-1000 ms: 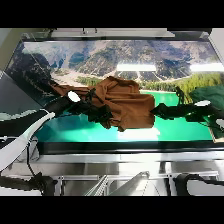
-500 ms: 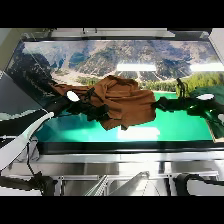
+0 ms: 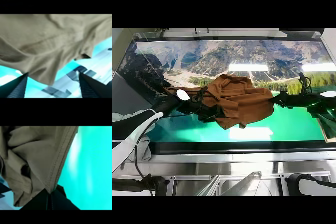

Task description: Fold the shirts.

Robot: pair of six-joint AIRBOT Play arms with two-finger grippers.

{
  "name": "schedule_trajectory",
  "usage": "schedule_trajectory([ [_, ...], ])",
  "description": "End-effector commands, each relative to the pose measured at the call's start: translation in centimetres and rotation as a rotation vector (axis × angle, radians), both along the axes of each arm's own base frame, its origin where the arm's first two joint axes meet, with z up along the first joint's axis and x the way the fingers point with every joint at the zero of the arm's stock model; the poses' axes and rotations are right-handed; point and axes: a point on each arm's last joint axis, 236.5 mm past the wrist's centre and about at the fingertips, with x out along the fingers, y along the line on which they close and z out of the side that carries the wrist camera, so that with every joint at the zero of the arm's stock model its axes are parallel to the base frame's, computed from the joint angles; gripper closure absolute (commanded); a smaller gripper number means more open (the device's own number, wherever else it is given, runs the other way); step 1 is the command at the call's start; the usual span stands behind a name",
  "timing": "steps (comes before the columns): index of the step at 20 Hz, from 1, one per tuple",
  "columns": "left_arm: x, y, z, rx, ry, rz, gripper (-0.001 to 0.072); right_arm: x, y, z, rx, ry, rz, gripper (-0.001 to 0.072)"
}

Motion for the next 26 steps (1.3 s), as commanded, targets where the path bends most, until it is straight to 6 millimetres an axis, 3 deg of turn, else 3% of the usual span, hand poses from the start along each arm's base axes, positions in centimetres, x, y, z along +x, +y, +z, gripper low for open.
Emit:
schedule_trajectory([
  [1,-0.7,-0.3,1.3,-0.013,-0.019,-0.04,-0.0002,-0.2,0.7,0.1,0.004,0.001,0.019,0.0697],
  [7,-5.5,-2.6,-2.6,0.027,0.13,-0.14,0.0015,-0.3,1.0,0.2,0.008,0.002,0.027,0.0697],
  [10,-5.3,-3.1,-4.1,0.033,0.146,-0.114,0.002,-0.6,1.2,0.2,0.015,0.007,0.038,0.0697],
  [11,-4.6,-3.1,-4.1,0.023,0.14,-0.086,0.0189,-0.6,1.2,0.3,0.015,0.007,0.038,0.0697],
  [13,-2.6,-2.7,-3.4,0.017,0.1,-0.069,0.0669,-0.5,1.0,0.3,0.015,0.006,0.035,0.0697],
  [14,-1.3,-2.6,-2.5,0.002,0.081,-0.058,0.0697,-0.5,0.8,0.3,0.015,0.005,0.029,0.0697],
  [18,3.1,-1.2,2.0,-0.055,0.021,-0.059,0.0697,-0.1,-1.9,1.4,0.015,-0.018,-0.034,0.0697],
  [23,5.6,1.6,5.8,-0.017,-0.025,-0.108,0.0694,-0.4,-9.1,4.7,0.022,-0.07,-0.204,0.0698],
  [26,7.6,0.7,8.8,-0.041,-0.115,-0.114,0.0686,-1.1,-9.3,6.4,0.068,-0.088,-0.202,0.0697],
])
